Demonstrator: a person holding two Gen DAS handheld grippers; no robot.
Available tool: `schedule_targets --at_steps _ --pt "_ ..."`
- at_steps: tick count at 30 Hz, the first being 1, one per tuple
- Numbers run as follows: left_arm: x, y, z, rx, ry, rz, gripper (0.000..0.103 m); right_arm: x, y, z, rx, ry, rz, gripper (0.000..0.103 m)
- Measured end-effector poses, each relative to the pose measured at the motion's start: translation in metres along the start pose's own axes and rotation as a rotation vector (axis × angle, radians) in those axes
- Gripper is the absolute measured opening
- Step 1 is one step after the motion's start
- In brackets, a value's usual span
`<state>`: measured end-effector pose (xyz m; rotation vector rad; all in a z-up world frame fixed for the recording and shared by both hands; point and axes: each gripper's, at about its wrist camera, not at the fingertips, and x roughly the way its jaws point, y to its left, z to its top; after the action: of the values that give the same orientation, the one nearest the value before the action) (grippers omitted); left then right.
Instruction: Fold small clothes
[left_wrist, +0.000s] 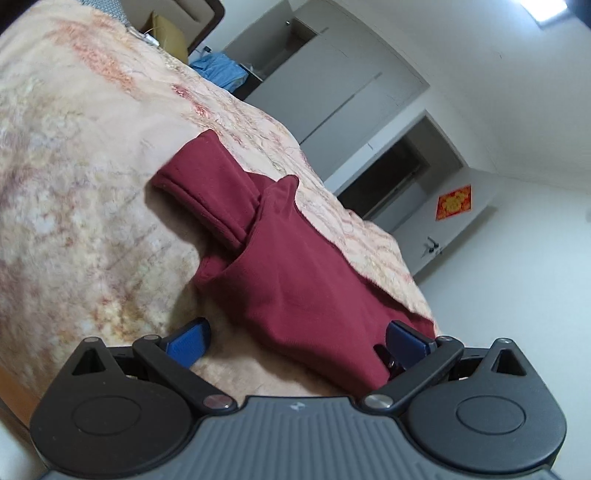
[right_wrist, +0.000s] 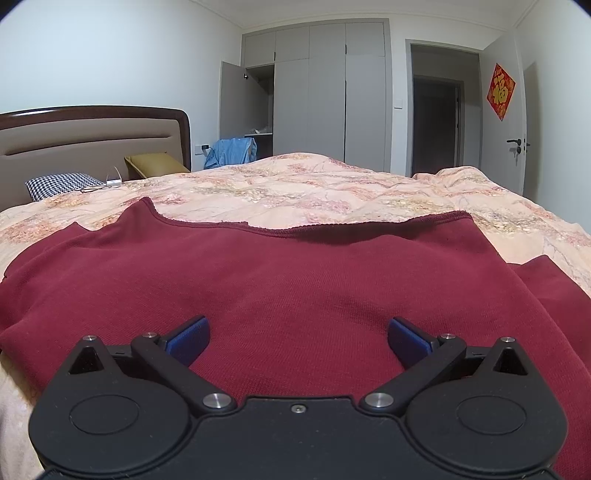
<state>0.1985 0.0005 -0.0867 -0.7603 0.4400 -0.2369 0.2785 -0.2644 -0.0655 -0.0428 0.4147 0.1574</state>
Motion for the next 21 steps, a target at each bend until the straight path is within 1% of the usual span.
schedule_targets --at_steps 5,6,8,10,12,17,21 --pt "0.022 -0.011 0.007 0.019 -0.016 -0.026 0.103 0.0 0.0 0.0 0.003 0.0 0.003 0.103" --pt "0.028 -0.012 0.008 0.017 -0.024 -0.015 0.103 0.0 -0.001 0.0 0.005 0.0 0.005 0.103" --pt "0.04 -0.013 0.01 -0.002 -0.038 0.033 0.103 -0.001 -0.001 0.0 0.009 -0.001 0.008 0.103" --pt "0.047 -0.013 0.012 -0.022 -0.072 0.058 0.103 -0.001 -0.001 0.0 0.011 -0.002 0.01 0.103" --pt "0.051 -0.011 0.012 -0.037 -0.09 0.077 0.103 -0.001 -0.001 0.0 0.012 -0.002 0.011 0.103" --pt "0.051 -0.009 0.008 -0.011 -0.104 0.064 0.103 -0.001 -0.001 0.001 0.013 -0.004 0.011 0.103" --pt "0.047 -0.001 0.013 -0.064 -0.107 0.033 0.103 -0.001 -0.001 0.002 0.015 -0.007 0.012 0.103"
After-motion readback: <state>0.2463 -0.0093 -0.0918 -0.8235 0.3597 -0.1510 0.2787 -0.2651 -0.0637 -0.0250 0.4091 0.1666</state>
